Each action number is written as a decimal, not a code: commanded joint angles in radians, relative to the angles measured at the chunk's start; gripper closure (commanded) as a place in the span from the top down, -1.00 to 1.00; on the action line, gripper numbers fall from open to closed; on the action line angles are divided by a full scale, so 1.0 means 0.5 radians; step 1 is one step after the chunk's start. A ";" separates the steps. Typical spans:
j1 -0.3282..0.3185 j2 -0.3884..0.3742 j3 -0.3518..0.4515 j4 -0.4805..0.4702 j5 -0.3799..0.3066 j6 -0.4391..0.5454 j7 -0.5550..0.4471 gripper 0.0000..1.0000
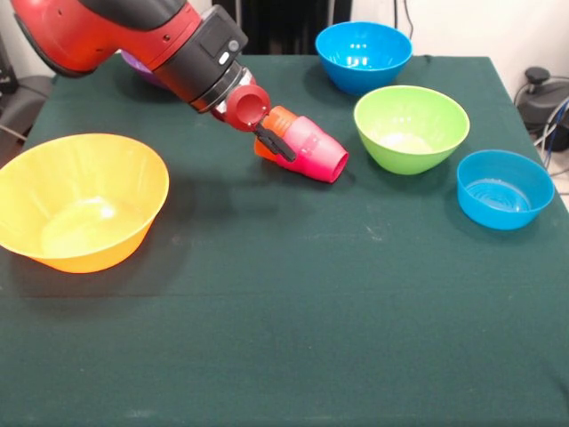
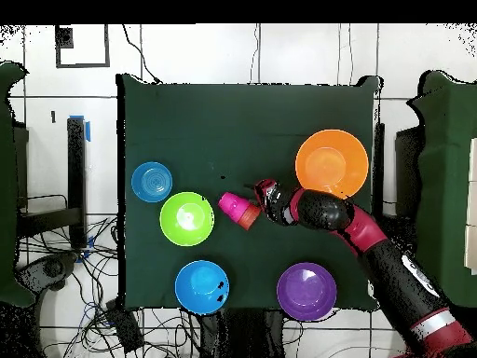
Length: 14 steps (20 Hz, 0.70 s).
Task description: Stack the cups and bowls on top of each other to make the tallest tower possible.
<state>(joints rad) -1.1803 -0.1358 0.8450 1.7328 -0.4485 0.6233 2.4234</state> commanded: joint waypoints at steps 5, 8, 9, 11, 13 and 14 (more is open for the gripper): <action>0.039 -0.081 0.013 0.013 -0.109 -0.016 -0.356 1.00; 0.014 -0.131 0.027 0.076 -0.097 -0.004 -0.341 1.00; 0.007 -0.128 0.021 0.078 -0.103 -0.003 -0.351 1.00; -0.012 -0.131 0.022 0.090 -0.103 0.006 -0.366 1.00; -0.023 -0.118 0.018 0.088 -0.109 0.004 -0.383 1.00; -0.028 -0.111 0.016 0.087 -0.113 0.004 -0.392 1.00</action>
<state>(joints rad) -1.1975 -0.1890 0.8583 1.7709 -0.4487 0.6235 2.4234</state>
